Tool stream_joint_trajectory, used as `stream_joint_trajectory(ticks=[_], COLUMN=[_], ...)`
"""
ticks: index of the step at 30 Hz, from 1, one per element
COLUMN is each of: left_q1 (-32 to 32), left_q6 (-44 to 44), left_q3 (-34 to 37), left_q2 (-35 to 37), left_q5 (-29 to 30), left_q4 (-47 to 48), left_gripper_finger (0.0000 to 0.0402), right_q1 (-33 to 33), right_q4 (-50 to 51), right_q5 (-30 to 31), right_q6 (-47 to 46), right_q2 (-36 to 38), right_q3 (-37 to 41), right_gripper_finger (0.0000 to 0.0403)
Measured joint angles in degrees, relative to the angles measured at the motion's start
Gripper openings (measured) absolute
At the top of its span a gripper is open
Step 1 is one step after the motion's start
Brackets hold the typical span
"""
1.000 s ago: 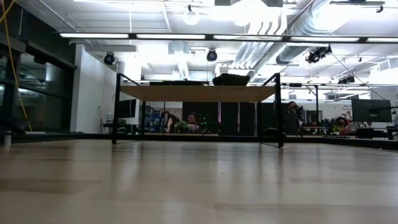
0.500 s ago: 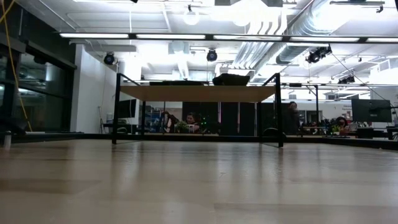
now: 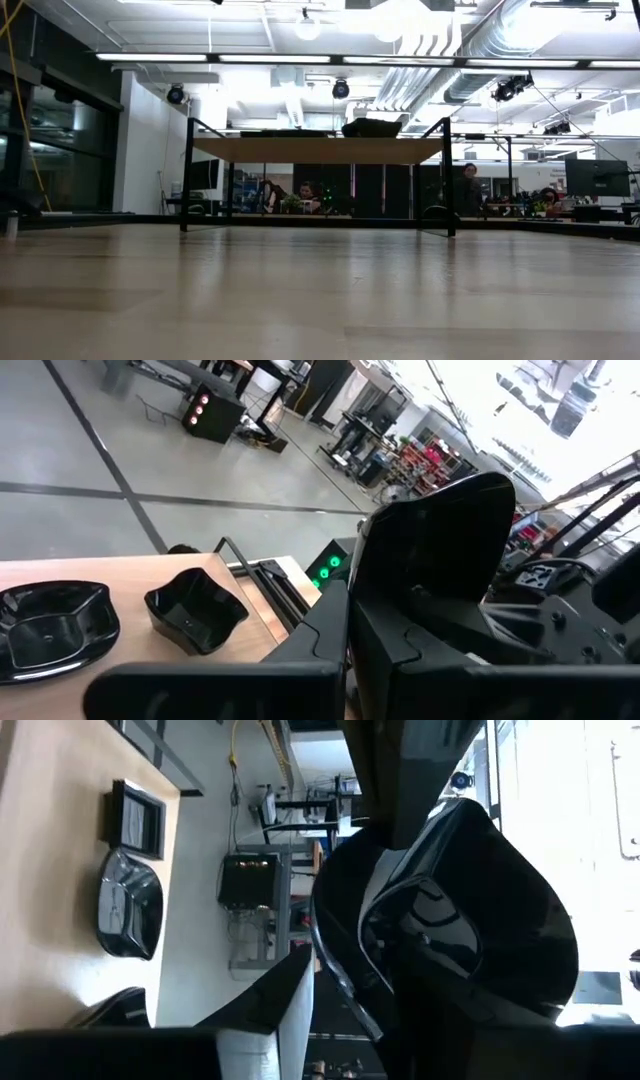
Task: Pick & Place Mini shaped plates
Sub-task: Stack the leaf-shaped plate on the leaf-shaped plate
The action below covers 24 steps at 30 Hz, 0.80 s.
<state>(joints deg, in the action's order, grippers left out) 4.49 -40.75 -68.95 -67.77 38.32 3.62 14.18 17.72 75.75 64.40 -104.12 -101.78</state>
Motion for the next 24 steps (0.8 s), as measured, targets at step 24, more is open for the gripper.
stream_joint_trajectory(ticks=[24], left_q1=[0.0], left_q6=[0.0], left_q3=[0.0], left_q2=[0.1], left_q5=[0.2], left_q4=[0.5], left_gripper_finger=[0.0000], right_q1=[1.2], right_q4=[0.3], right_q5=[2.9], right_q6=[3.8], right_q2=[0.0], right_q3=[0.0], right_gripper_finger=[0.0009])
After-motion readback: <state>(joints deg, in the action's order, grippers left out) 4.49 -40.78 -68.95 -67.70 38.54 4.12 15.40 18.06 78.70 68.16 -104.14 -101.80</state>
